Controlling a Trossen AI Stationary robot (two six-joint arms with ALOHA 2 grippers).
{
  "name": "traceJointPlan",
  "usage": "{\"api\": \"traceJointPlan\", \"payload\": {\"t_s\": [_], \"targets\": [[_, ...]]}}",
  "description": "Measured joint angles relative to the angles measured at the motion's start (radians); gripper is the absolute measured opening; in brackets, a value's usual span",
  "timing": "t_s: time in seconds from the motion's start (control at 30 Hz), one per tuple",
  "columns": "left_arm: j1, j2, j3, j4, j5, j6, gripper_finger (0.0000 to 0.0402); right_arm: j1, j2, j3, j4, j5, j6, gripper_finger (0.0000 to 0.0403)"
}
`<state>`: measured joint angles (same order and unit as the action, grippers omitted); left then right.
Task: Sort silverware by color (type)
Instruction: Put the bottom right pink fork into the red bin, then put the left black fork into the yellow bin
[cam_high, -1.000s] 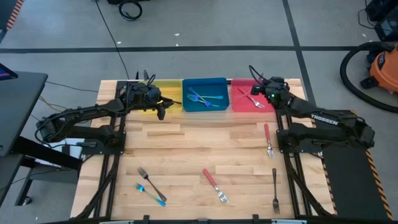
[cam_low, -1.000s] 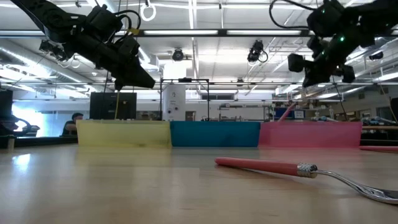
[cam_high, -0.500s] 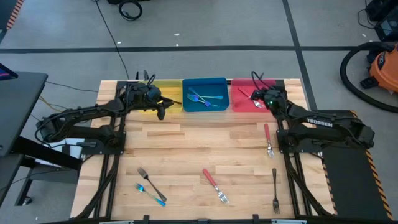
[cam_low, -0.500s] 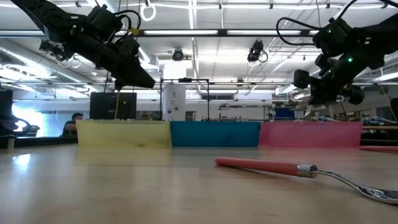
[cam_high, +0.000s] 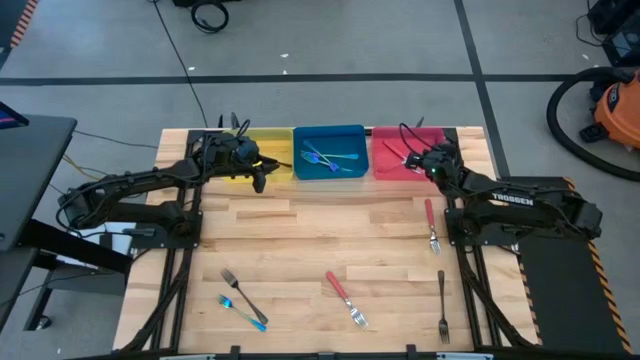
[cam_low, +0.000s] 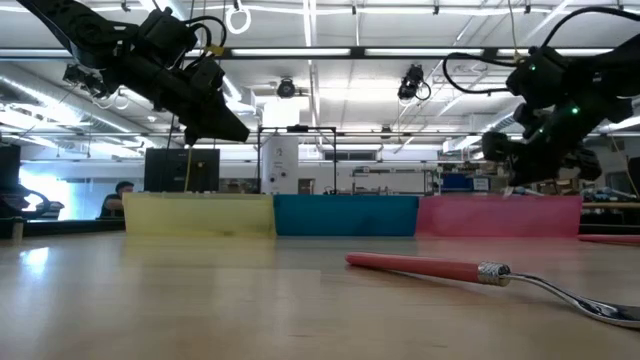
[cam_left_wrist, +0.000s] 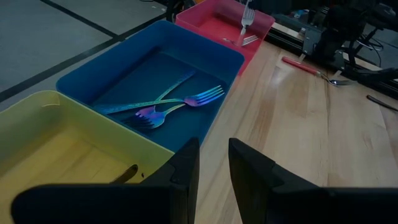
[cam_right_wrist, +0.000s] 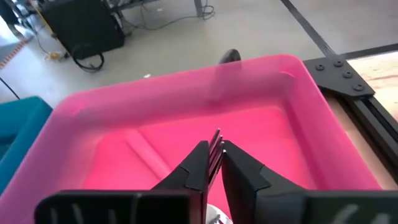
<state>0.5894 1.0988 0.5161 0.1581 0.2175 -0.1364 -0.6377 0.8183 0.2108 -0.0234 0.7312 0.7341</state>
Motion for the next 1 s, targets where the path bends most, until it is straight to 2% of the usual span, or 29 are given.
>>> {"api": "traceJointPlan", "payload": {"t_s": [0.33,0.77,1.0], "targets": [[0.0,0.0,0.0,0.0,0.0,0.001,0.0087,0.0,0.0,0.0,-0.054,-0.052,-0.026,0.0074],[0.0,0.0,0.0,-0.033,0.0,0.002,0.0087,0.0,0.0,0.0,-0.055,-0.05,-0.08,0.0122],[0.0,0.0,0.0,-0.05,0.0,0.052,0.0087,0.0,0.0,0.0,-0.044,-0.061,-0.126,0.0143]]}}
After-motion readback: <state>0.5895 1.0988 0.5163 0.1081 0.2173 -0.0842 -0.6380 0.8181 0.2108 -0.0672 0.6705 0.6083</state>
